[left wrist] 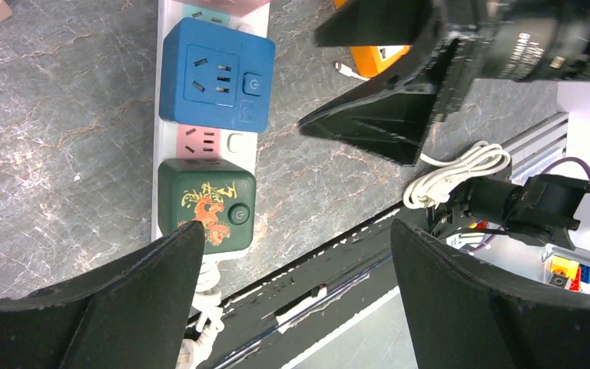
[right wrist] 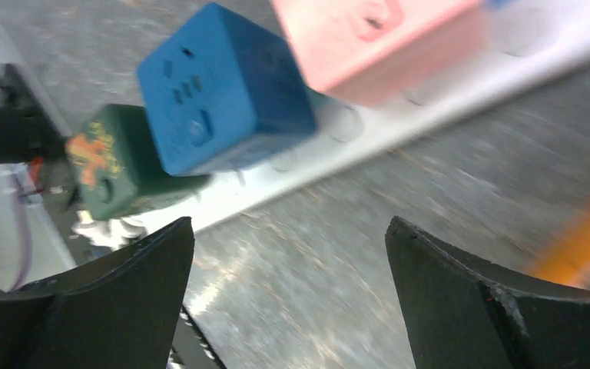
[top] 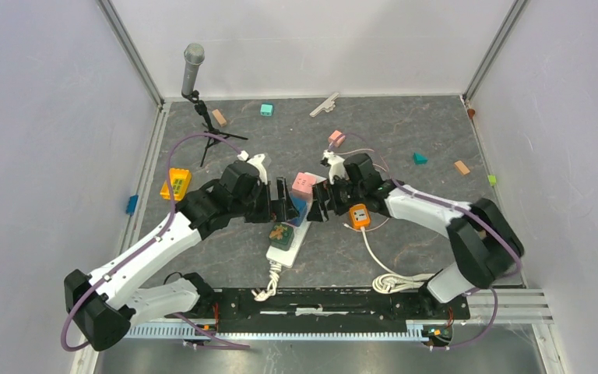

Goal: Insert the plug
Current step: Move the socket to the center of the board.

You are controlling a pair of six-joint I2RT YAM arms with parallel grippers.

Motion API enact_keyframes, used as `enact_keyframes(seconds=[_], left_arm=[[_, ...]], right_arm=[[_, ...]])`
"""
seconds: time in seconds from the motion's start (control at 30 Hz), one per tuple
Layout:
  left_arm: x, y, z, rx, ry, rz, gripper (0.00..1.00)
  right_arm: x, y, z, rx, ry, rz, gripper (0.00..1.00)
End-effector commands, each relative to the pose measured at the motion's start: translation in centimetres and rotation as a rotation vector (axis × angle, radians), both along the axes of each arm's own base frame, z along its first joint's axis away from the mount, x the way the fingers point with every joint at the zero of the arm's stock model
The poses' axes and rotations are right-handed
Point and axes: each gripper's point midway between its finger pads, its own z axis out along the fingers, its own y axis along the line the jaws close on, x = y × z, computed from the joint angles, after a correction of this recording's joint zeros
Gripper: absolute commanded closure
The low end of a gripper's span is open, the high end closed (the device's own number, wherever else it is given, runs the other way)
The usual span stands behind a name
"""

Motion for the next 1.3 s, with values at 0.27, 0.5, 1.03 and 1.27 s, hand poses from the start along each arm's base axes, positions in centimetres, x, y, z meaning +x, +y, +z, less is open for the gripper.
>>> enact_keyframes(seconds=[0.27, 0.5, 1.03, 1.27], left_arm=[[2.2, -1.9, 2.5, -0.045, -0.076, -0.033, 0.03], [2.1, -2.0, 2.9, -0.057, -0.078, -0.037, 0.03], [2.3, -2.8, 2.9, -0.084, -0.070, -0.046, 0.03], [2.7, -2.9, 2.8, -0.084, -0.083, -0.043, 0.03]], right_arm=[[3.2, -16.0, -0.9, -0.696, -0.194, -0.424, 0.02], [1.5, -12.4, -4.3, -0.575, -0.042, -0.293, 0.14], [-2.9, -5.2, -1.5, -0.184, 0.044, -0.162, 0.05], [1.2, -10.4, 0.8, -0.277, -0.088, -0.346, 0.02]])
